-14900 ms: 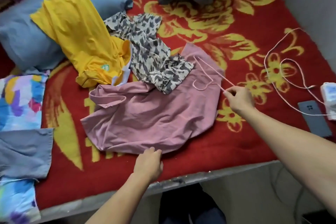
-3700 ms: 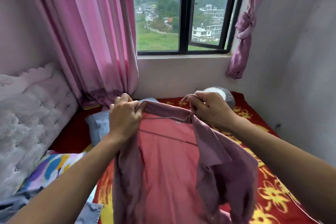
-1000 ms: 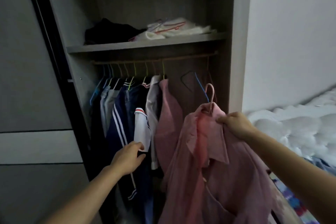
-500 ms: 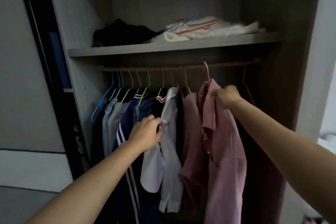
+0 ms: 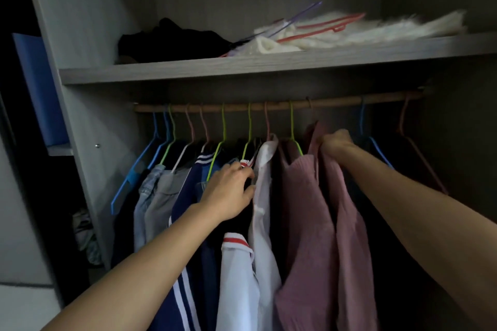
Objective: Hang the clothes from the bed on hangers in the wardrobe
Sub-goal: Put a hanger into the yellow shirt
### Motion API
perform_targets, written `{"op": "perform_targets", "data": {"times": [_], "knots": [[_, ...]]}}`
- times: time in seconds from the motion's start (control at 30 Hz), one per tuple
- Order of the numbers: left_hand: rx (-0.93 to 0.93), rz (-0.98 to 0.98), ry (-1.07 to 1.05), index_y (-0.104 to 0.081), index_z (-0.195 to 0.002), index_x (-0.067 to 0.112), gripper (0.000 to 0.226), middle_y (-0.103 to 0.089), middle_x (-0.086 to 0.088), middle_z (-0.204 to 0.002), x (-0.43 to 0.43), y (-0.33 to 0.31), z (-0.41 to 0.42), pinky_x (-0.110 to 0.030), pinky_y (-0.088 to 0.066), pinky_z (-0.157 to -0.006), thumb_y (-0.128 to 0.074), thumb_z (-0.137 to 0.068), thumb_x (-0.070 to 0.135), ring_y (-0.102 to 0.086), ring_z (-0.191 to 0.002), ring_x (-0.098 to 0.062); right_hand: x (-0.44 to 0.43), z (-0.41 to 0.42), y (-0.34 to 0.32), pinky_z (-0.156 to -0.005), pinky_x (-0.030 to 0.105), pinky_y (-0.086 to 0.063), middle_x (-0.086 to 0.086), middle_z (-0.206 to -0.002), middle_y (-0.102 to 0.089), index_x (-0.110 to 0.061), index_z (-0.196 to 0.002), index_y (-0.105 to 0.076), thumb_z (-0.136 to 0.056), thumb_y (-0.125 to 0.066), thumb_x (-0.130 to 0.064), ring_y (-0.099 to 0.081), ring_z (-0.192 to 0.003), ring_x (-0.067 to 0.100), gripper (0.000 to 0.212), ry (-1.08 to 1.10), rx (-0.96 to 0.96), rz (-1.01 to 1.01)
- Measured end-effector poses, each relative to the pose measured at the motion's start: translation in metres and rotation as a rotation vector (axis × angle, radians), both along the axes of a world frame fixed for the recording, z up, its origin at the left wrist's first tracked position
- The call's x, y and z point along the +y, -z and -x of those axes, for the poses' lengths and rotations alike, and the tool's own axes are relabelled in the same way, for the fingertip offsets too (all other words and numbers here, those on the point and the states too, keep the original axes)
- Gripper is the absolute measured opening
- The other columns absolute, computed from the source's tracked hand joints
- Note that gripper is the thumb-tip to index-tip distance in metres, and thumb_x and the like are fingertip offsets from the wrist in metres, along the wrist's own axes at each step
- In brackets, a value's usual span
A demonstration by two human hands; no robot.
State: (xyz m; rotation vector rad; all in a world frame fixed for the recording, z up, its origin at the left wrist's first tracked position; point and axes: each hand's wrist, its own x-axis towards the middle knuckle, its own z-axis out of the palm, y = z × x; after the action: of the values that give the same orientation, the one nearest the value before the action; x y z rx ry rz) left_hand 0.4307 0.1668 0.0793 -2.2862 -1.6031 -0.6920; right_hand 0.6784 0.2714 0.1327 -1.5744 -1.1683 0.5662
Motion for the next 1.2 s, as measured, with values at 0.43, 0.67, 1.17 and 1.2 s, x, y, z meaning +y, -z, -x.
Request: {"op": "perform_targets", "data": {"times": [0.43, 0.67, 1.17, 1.2], "knots": [[0.107, -0.102, 0.488, -0.048, -0.134, 0.026, 0.063, -0.049, -0.004, -0.128, 0.063, -0.009, -0.059, -0.044, -0.039, -0.097, -0.023, -0.084, 0.056, -0.044, -0.118, -0.027, -0.047, -0.051, 0.017, -0.081, 0.042, -0.047, 0.014, -0.119, -0.055, -0.014, -0.12, -0.059, -0.089, -0.06, -0.032, -0.051, -0.111, 0.034, 0.036, 0.537, -0.787, -0.285], [0.13, -0.084, 0.523, -0.053, -0.13, 0.03, 0.065, -0.034, -0.004, -0.147, 0.072, 0.007, -0.067, -0.042, -0.035, -0.101, -0.014, -0.087, 0.058, -0.033, -0.132, -0.025, -0.058, -0.078, 0.054, -0.079, 0.037, -0.049, 0.015, -0.096, -0.07, -0.017, -0.098, -0.067, -0.089, -0.059, -0.037, -0.066, -0.099, 0.036, 0.023, 0.458, -0.521, 0.041], [-0.106, -0.271, 0.529, -0.069, -0.089, 0.014, 0.027, -0.062, -0.009, -0.09, -0.01, 0.004, -0.104, -0.043, -0.045, -0.078, -0.048, -0.073, 0.02, -0.058, -0.089, -0.032, -0.235, -0.09, 0.041, -0.068, 0.032, -0.046, -0.009, -0.075, -0.066, -0.033, -0.088, -0.069, -0.085, -0.059, -0.049, -0.061, -0.08, 0.017, 0.019, 0.489, -0.605, -0.126], [-0.112, -0.272, 0.542, -0.069, -0.088, 0.015, 0.025, -0.063, -0.007, -0.088, -0.024, 0.012, -0.115, -0.042, -0.044, -0.078, -0.049, -0.073, 0.019, -0.059, -0.087, -0.031, -0.26, -0.101, 0.049, -0.063, 0.031, -0.046, -0.01, -0.066, -0.063, -0.033, -0.081, -0.068, -0.084, -0.06, -0.052, -0.061, -0.073, 0.016, 0.021, 0.484, -0.598, -0.129]]}}
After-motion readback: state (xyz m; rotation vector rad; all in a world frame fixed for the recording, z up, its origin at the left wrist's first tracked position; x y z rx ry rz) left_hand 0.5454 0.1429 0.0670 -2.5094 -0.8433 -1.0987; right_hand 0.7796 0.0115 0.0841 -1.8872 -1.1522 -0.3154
